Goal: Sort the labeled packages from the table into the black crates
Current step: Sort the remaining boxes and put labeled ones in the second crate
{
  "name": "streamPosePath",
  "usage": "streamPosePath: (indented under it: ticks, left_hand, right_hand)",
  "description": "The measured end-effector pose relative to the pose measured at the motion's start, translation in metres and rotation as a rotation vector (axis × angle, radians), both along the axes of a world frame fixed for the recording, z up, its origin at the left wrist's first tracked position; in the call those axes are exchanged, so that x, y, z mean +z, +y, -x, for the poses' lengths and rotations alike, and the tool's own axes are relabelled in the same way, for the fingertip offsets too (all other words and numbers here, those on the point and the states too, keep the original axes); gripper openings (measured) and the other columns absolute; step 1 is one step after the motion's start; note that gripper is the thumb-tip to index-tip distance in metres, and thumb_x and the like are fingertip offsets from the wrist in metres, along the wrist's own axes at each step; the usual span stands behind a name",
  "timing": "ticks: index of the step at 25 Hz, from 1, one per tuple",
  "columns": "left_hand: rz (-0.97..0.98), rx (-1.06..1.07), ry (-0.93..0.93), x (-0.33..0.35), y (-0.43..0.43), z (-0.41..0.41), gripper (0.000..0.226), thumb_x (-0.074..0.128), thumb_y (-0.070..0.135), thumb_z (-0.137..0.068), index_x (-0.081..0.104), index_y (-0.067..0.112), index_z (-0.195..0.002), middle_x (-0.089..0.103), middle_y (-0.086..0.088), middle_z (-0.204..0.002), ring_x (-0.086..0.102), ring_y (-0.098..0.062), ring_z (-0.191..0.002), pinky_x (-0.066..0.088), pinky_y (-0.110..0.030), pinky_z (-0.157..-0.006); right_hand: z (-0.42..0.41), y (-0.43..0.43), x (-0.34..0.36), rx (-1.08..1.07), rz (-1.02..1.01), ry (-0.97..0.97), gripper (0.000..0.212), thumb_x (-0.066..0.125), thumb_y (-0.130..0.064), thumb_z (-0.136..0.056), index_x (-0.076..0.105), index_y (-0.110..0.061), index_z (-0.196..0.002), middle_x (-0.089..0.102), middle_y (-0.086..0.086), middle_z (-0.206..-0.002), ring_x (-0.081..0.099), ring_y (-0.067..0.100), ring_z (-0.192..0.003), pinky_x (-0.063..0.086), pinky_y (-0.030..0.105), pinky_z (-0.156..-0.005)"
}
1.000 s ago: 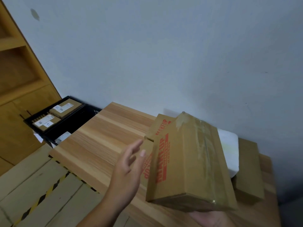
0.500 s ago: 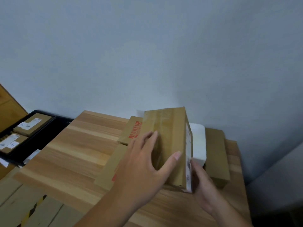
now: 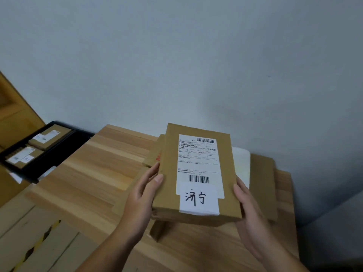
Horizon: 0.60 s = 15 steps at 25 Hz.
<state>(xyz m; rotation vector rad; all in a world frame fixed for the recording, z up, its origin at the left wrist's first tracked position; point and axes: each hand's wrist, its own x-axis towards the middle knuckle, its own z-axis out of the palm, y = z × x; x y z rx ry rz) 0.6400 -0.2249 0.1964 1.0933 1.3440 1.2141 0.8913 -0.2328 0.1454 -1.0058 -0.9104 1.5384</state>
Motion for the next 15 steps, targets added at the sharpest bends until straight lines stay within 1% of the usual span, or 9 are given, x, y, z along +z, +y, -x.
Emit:
streamPosePath:
  ticks: [1, 3, 4, 5, 7, 8, 10, 13, 15]
  left_hand:
    - [0.016, 0.012, -0.009, -0.003, -0.001, 0.012, 0.057, 0.063, 0.071, -0.069, 0.066, 0.055, -0.123, 0.073, 0.017, -0.122, 0.071, -0.006, -0.107, 0.056, -0.016, -0.070]
    - [0.047, 0.021, -0.020, -0.007, -0.002, 0.042, 0.060, 0.061, 0.071, -0.070, 0.066, 0.051, -0.127, 0.073, 0.014, -0.124, 0.071, -0.009, -0.111, 0.053, -0.022, -0.080]
    - [0.058, 0.027, -0.027, -0.009, -0.003, 0.059, 0.060, 0.062, 0.070, -0.071, 0.067, 0.049, -0.127, 0.073, 0.012, -0.125, 0.071, -0.011, -0.112, 0.051, -0.026, -0.083]
    - [0.066, 0.036, -0.033, -0.011, -0.004, 0.077, 0.060, 0.063, 0.070, -0.071, 0.068, 0.048, -0.127, 0.073, 0.012, -0.125, 0.071, -0.011, -0.112, 0.050, -0.027, -0.084]
    - [0.072, 0.051, -0.041, -0.013, -0.006, 0.115, 0.057, 0.065, 0.069, -0.073, 0.068, 0.048, -0.126, 0.073, 0.012, -0.125, 0.072, -0.010, -0.110, 0.054, -0.021, -0.079]
    - [0.071, 0.052, -0.042, -0.015, -0.009, 0.137, 0.055, 0.065, 0.069, -0.074, 0.068, 0.049, -0.126, 0.073, 0.013, -0.125, 0.072, -0.009, -0.110, 0.057, -0.019, -0.076]
    - [0.072, 0.048, -0.035, -0.018, -0.012, 0.181, 0.053, 0.065, 0.071, -0.075, 0.068, 0.052, -0.125, 0.072, 0.018, -0.126, 0.070, -0.004, -0.112, 0.057, -0.015, -0.077]
    - [0.074, 0.039, -0.039, -0.020, -0.013, 0.257, 0.047, 0.068, 0.070, -0.077, 0.069, 0.054, -0.121, 0.069, 0.027, -0.125, 0.068, 0.003, -0.112, 0.057, -0.015, -0.080]
    - [0.076, 0.052, -0.025, -0.024, -0.010, 0.308, 0.041, 0.070, 0.068, -0.080, 0.072, 0.052, -0.118, 0.069, 0.028, -0.123, 0.067, 0.004, -0.111, 0.056, -0.018, -0.084]
  right_hand:
    - [0.009, 0.001, -0.001, -0.010, -0.002, -0.028, 0.072, 0.076, -0.068, -0.074, 0.053, -0.051, -0.140, 0.061, -0.014, -0.142, 0.059, 0.012, -0.131, 0.052, 0.040, -0.103]
    - [0.033, 0.001, 0.001, -0.005, -0.017, -0.082, 0.069, 0.082, -0.068, -0.067, 0.058, -0.059, -0.131, 0.065, -0.021, -0.134, 0.064, 0.004, -0.122, 0.059, 0.027, -0.090]
    - [0.046, 0.001, 0.000, 0.016, -0.037, -0.109, 0.069, 0.082, -0.069, -0.066, 0.057, -0.061, -0.130, 0.066, -0.023, -0.132, 0.065, 0.003, -0.120, 0.059, 0.026, -0.087]
    - [0.060, 0.001, 0.000, 0.011, -0.040, -0.154, 0.068, 0.082, -0.069, -0.067, 0.057, -0.062, -0.129, 0.066, -0.023, -0.131, 0.065, 0.002, -0.119, 0.059, 0.026, -0.087]
    - [0.096, -0.001, 0.004, 0.008, -0.040, -0.181, 0.059, 0.081, -0.059, -0.072, 0.059, -0.061, -0.127, 0.068, -0.022, -0.128, 0.066, 0.003, -0.119, 0.060, 0.024, -0.084]
    - [0.116, 0.001, 0.002, 0.001, -0.051, -0.178, 0.057, 0.079, -0.053, -0.072, 0.061, -0.060, -0.125, 0.070, -0.021, -0.126, 0.066, 0.002, -0.118, 0.060, 0.023, -0.082]
    - [0.158, 0.002, 0.001, 0.001, -0.048, -0.208, 0.057, 0.076, -0.049, -0.068, 0.062, -0.061, -0.123, 0.070, -0.022, -0.123, 0.066, 0.000, -0.115, 0.061, 0.028, -0.082]
    - [0.234, 0.002, 0.002, 0.017, -0.011, -0.254, 0.060, 0.078, -0.051, -0.063, 0.061, -0.064, -0.119, 0.071, -0.026, -0.120, 0.069, -0.003, -0.106, 0.058, 0.040, -0.091]
    - [0.283, 0.003, -0.003, -0.001, 0.003, -0.262, 0.066, 0.082, -0.046, -0.060, 0.063, -0.055, -0.123, 0.072, -0.021, -0.120, 0.071, 0.002, -0.106, 0.055, 0.050, -0.098]
